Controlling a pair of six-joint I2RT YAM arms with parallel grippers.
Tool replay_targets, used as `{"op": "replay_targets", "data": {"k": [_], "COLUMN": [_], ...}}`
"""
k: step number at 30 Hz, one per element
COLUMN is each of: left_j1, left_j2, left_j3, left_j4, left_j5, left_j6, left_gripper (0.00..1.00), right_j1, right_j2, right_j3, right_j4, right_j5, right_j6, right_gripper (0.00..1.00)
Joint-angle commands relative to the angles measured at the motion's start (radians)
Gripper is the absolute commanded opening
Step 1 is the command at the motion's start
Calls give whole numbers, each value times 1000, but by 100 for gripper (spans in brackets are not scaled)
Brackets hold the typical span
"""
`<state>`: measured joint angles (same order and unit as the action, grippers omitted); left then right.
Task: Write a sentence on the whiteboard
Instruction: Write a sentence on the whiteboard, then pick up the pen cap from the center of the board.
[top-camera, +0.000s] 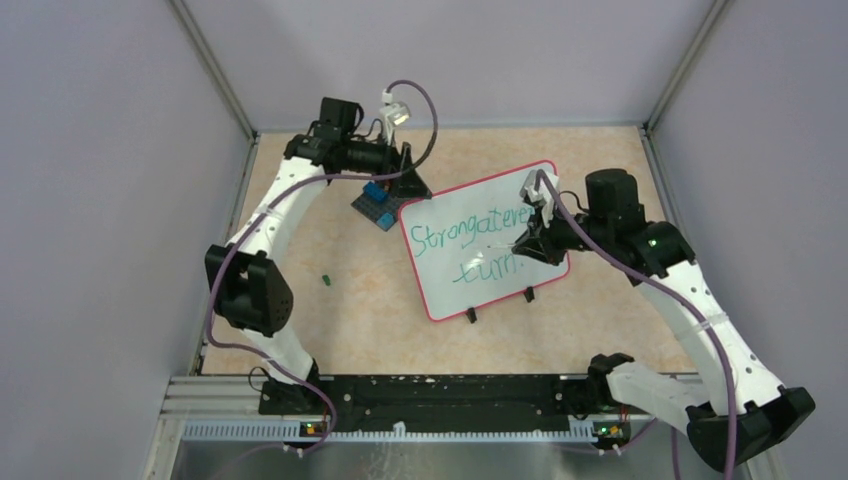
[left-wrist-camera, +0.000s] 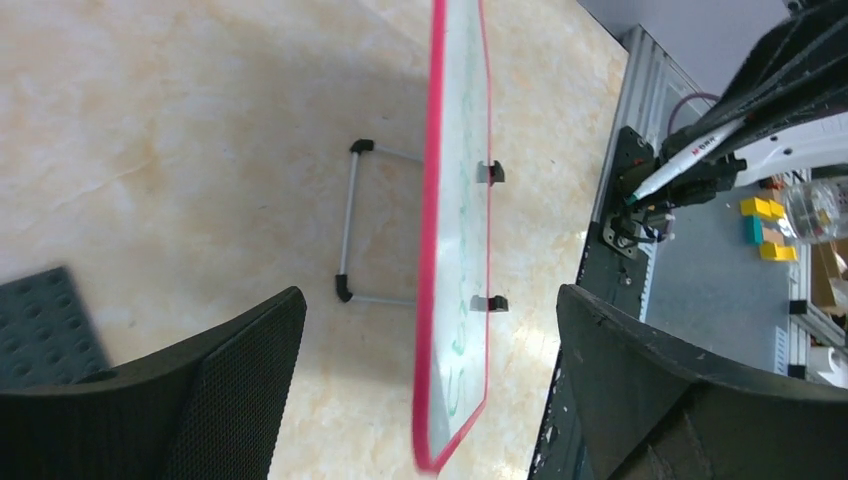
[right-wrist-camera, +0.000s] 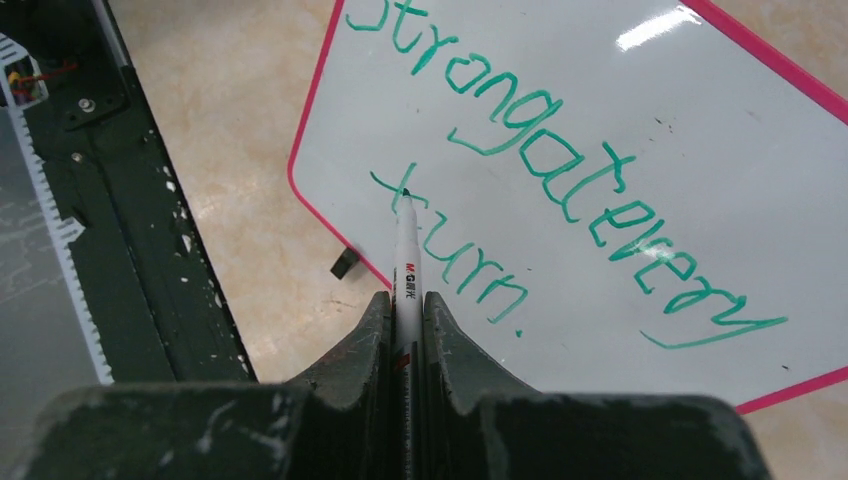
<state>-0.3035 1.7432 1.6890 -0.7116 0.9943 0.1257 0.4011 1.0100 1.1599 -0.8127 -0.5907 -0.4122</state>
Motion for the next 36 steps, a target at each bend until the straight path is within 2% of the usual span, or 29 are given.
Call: {"op": "replay_targets", "data": {"k": [1, 3, 6, 9, 11, 14, 16, 22, 28, 36], "left_j1": [136, 205, 284, 327, 339, 342, 342, 336, 330, 319], "left_j2": [-120, -156, -200, -244, -295, -372, -406, -461, -443, -369], "left_j3": [28, 25, 30, -10, -92, -251, -338, -548, -654, -698], "left_j4": [10, -33, -175, -339, -379, -381, -375, -326, -215, -123], "left_j5": [-17, -42, -95, -208, -303, -408, -470, -540, -644, -704], "left_j6": [-36, 2, 136, 272, 363, 438, 474, 581, 561, 507], "left_gripper": [99, 99, 99, 99, 99, 98, 94, 80, 72, 66], "right_j1": [-11, -11, -11, -11, -11, -11, -11, -11, -11, -11], "right_j2": [9, 14, 18, 19, 20, 19, 23, 24, 20, 18], "right_j3": [32, 10, -42, -100, -133, -172, -189, -197, -188, -185], "right_j4": [67, 87, 124, 164, 185, 216, 232, 240, 220, 202], "right_j5": [-97, -124, -142, -160, -167, -173, -179, -230, -247, -266], "right_j6": [69, 81, 97, 116, 123, 121, 122, 119, 112, 104], "right_gripper": [0, 0, 0, 0, 0, 0, 0, 0, 0, 0]}}
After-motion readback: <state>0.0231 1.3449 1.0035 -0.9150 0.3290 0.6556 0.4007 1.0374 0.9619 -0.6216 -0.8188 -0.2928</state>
